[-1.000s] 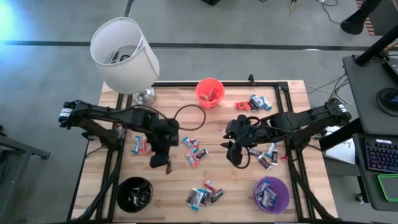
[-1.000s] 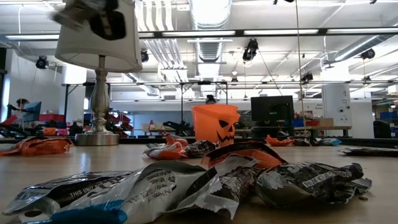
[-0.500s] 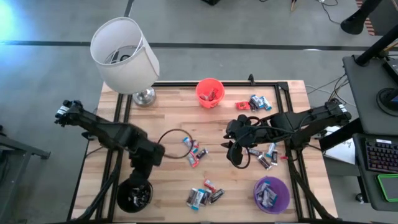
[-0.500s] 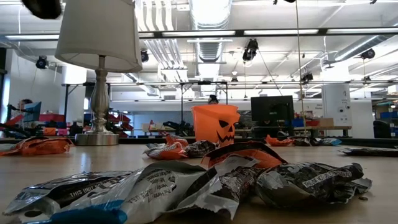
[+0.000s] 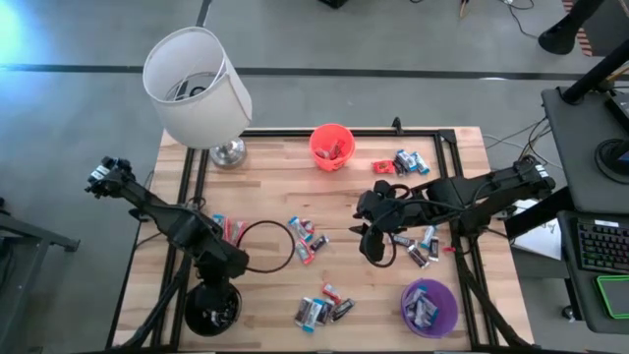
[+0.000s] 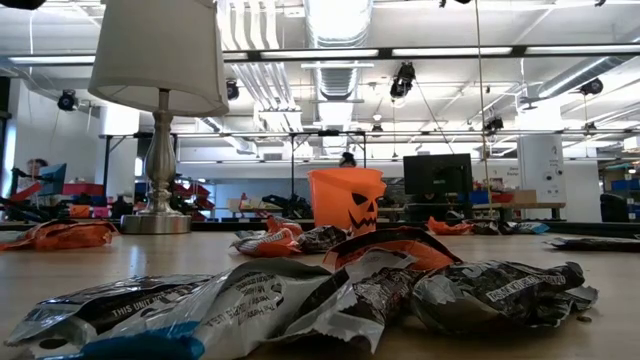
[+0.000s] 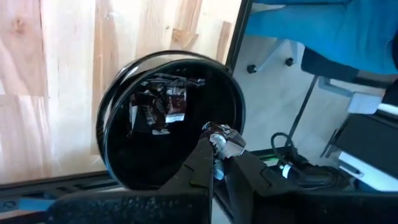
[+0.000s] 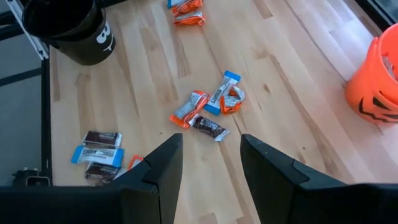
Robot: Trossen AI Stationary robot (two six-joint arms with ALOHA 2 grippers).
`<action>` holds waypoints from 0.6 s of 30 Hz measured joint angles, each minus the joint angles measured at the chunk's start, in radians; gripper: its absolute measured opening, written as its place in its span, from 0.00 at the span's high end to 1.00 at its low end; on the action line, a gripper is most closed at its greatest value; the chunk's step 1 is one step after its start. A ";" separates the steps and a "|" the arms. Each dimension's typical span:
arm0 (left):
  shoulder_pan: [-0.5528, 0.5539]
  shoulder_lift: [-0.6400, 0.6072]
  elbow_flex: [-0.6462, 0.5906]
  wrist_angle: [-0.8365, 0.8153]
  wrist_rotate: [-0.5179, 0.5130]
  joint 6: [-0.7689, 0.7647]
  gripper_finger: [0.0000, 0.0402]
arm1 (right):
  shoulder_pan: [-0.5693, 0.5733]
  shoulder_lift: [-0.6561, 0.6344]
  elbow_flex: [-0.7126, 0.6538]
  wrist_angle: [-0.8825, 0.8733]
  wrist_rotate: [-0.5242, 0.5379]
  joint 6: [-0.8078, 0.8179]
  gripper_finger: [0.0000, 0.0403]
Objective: Organize candy in baskets
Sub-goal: Put the brown chocolate into the black bucket
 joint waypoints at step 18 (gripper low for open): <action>0.002 0.004 0.000 0.022 -0.148 -0.097 0.72 | -0.046 0.046 -0.020 -0.068 -0.219 -0.283 0.62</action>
